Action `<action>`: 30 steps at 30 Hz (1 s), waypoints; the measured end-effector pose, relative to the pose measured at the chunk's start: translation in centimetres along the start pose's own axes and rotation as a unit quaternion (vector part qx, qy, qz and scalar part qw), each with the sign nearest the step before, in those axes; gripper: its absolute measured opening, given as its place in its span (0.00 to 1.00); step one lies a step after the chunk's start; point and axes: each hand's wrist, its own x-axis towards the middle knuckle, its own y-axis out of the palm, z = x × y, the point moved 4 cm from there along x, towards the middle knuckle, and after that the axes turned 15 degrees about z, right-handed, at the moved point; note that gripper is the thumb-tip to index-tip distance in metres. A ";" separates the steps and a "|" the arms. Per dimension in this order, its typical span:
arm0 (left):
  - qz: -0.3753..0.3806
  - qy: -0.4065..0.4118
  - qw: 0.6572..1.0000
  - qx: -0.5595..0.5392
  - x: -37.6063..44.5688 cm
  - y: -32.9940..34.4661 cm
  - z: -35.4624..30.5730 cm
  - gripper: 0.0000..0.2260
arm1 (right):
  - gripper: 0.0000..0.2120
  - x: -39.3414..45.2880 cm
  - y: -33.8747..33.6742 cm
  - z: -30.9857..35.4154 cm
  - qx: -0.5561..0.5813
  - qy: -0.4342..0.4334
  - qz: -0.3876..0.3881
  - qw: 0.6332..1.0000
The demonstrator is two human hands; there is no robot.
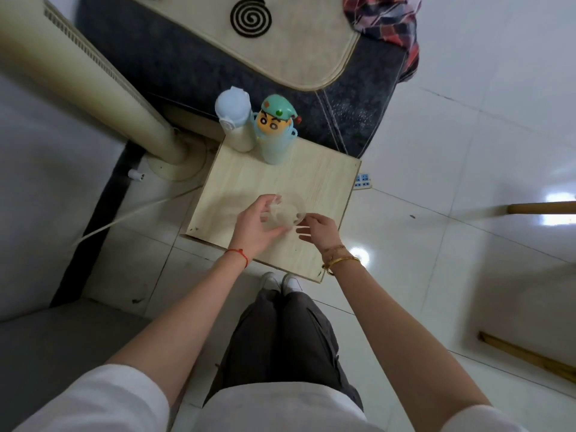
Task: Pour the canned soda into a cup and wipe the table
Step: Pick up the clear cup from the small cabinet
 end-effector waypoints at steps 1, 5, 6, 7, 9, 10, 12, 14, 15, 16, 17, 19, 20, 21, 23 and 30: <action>0.008 0.003 1.000 0.000 -1.0 -0.5 -1.3 0.28 | 0.16 -1.5 0.1 0.8 0.009 0.000 0.005 1.000; 0.036 0.018 0.999 0.006 -4.9 -2.2 -6.7 0.30 | 0.14 -8.1 0.5 3.9 0.038 -0.008 0.027 0.999; 0.039 0.022 0.999 0.008 -5.9 -2.5 -8.0 0.30 | 0.14 -9.8 0.6 4.5 0.047 -0.011 0.033 0.998; 0.041 0.026 0.999 0.010 -6.8 -2.8 -9.2 0.30 | 0.14 -11.4 0.7 5.1 0.052 -0.015 0.036 0.998; 0.045 0.036 0.998 0.014 -8.7 -3.2 -11.3 0.30 | 0.14 -14.3 0.8 6.0 0.059 -0.022 0.036 0.997; 0.048 0.042 0.998 0.016 -9.6 -3.2 -12.1 0.30 | 0.13 -15.6 0.8 6.2 0.064 -0.025 0.035 0.997; 0.054 0.055 0.997 0.024 -11.4 -3.4 -13.6 0.30 | 0.12 -18.1 0.9 6.6 0.074 -0.034 0.037 0.996; 0.061 0.068 0.995 0.028 -12.9 -3.4 -14.8 0.31 | 0.11 -20.2 1.0 6.5 0.082 -0.041 0.042 0.995; 0.068 0.075 0.994 0.030 -13.7 -3.3 -15.4 0.31 | 0.10 -21.4 1.0 6.4 0.086 -0.045 0.043 0.994; 0.075 0.081 0.993 0.033 -14.5 -3.1 -15.9 0.31 | 0.10 -22.5 1.0 6.2 0.090 -0.047 0.044 0.994; 0.081 0.086 0.992 0.037 -15.2 -2.9 -16.4 0.31 | 0.10 -23.4 1.0 6.0 0.093 -0.051 0.044 0.993; 0.093 0.102 0.989 0.047 -16.5 -2.5 -17.4 0.31 | 0.11 -25.2 1.0 5.5 0.099 -0.061 0.036 0.993; 0.099 0.110 0.988 0.051 -17.0 -2.2 -17.8 0.31 | 0.11 -26.0 0.8 5.3 0.103 -0.068 0.030 0.992; 0.105 0.116 0.986 0.056 -17.5 -2.0 -18.2 0.31 | 0.11 -26.8 0.7 5.0 0.107 -0.074 0.023 0.991; 0.118 0.125 0.983 0.061 -18.3 -1.3 -19.1 0.31 | 0.11 -28.2 0.3 4.4 0.117 -0.089 0.004 0.989; 0.187 0.167 0.963 0.098 -20.4 3.2 -22.5 0.30 | 0.11 -34.0 -2.3 0.4 0.159 -0.134 -0.068 0.976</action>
